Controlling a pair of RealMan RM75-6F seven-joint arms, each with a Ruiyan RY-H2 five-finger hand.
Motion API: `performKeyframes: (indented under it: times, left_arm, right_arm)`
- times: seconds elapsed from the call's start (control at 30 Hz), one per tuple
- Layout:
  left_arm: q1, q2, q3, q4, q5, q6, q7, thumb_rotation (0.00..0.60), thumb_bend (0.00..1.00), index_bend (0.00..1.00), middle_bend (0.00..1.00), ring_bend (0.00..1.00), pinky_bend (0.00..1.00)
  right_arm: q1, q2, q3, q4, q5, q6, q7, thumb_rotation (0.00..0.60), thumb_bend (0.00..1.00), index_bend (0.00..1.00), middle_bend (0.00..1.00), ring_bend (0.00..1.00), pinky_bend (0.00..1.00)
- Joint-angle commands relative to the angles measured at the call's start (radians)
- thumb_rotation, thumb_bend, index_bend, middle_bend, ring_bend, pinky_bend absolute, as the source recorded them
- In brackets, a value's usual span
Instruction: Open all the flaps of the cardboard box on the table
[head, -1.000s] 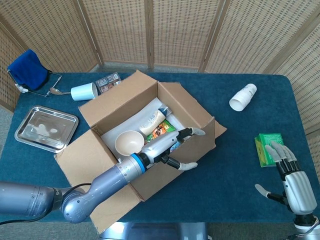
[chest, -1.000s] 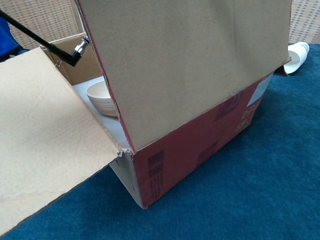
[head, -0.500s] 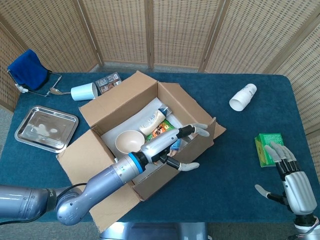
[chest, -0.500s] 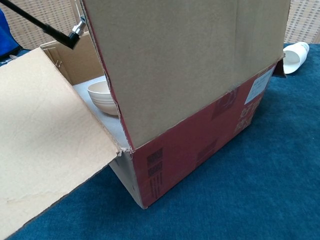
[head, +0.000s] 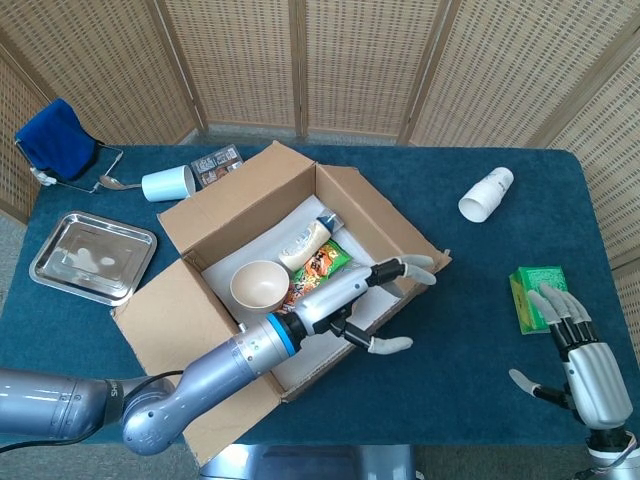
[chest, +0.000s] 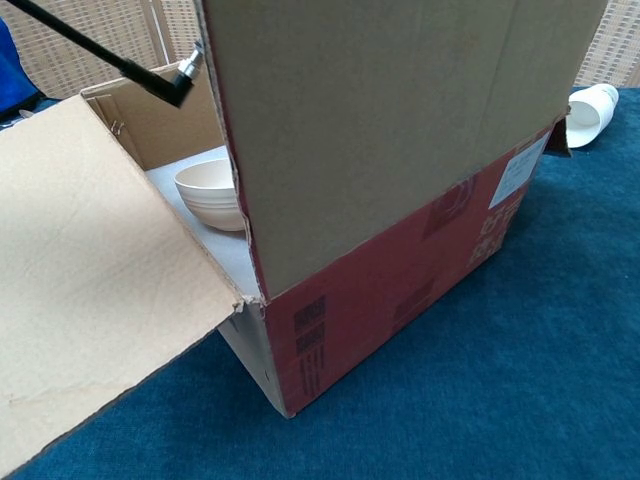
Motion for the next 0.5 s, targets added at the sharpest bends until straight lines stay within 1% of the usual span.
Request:
performKeyframes:
  times: [0.03, 0.4, 0.47, 0.5]
  left_arm:
    - [-0.007, -0.011, 0.009, 0.003, 0.004, -0.006, 0.006, 0.481, 0.0, 0.2, 0.09, 0.07, 0.25]
    - [-0.036, -0.058, 0.036, 0.03, -0.008, -0.02, 0.026, 0.485, 0.0, 0.2, 0.09, 0.07, 0.25]
    - [-0.041, -0.066, 0.046, 0.04, -0.015, -0.029, 0.031, 0.483, 0.0, 0.2, 0.09, 0.07, 0.25]
    - [-0.047, -0.073, 0.062, 0.049, -0.025, -0.046, 0.034, 0.482, 0.0, 0.2, 0.09, 0.07, 0.25]
  right_arm:
    - [0.0, 0.001, 0.002, 0.0, 0.003, 0.002, 0.003, 0.6, 0.08, 0.0, 0.0, 0.0, 0.0]
    - [-0.002, 0.003, 0.004, 0.001, 0.005, 0.006, 0.013, 0.6, 0.08, 0.0, 0.0, 0.0, 0.0]
    - [-0.002, 0.004, 0.005, 0.001, 0.005, 0.008, 0.016, 0.6, 0.08, 0.0, 0.0, 0.0, 0.0]
    - [-0.002, 0.005, 0.005, 0.0, 0.005, 0.007, 0.017, 0.6, 0.08, 0.0, 0.0, 0.0, 0.0]
